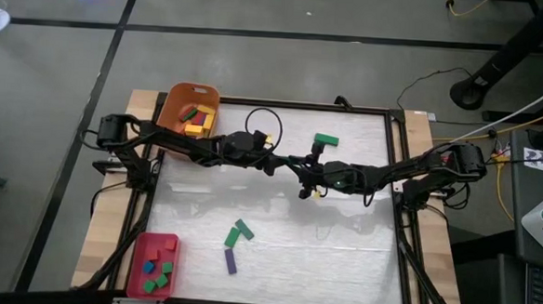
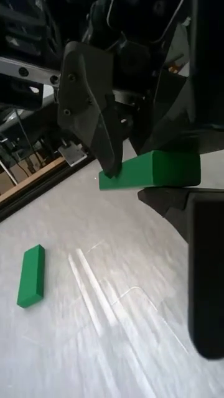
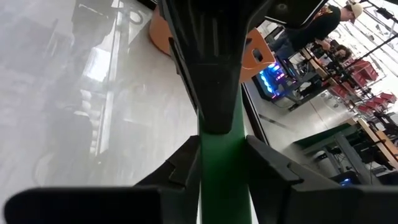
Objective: Sort blocks by size
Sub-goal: Put the big green block into the orange bin
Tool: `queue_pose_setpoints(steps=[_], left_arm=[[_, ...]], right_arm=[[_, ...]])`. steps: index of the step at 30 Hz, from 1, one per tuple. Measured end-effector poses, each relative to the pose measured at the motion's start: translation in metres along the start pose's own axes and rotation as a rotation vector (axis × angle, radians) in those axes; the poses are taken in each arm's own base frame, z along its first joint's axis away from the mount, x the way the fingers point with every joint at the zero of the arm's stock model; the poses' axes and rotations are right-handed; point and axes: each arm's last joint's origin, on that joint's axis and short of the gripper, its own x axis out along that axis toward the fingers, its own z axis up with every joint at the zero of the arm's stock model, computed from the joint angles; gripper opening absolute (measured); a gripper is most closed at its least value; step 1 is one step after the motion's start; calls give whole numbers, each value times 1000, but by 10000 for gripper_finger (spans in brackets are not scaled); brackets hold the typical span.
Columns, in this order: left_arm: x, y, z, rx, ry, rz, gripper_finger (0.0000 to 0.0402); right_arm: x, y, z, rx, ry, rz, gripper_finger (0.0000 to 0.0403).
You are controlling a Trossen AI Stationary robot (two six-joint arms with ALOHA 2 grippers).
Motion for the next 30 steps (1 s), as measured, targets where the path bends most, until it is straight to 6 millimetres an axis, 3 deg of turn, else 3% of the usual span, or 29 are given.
queue_pose_setpoints(steps=[8, 15, 21, 30], left_arm=[[-2, 5, 10, 50, -19, 7, 38], [-19, 11, 39, 121, -78, 60, 38], [-58, 26, 69, 190, -76, 267, 40], [-142, 33, 94, 269, -197, 714, 44]], right_arm=[[0, -1, 1, 22, 1, -24, 166], [-5, -8, 3, -89, 25, -71, 206], [-12, -28, -9, -150, 154, -55, 208], [-5, -68, -58, -89, 316, 137, 208]])
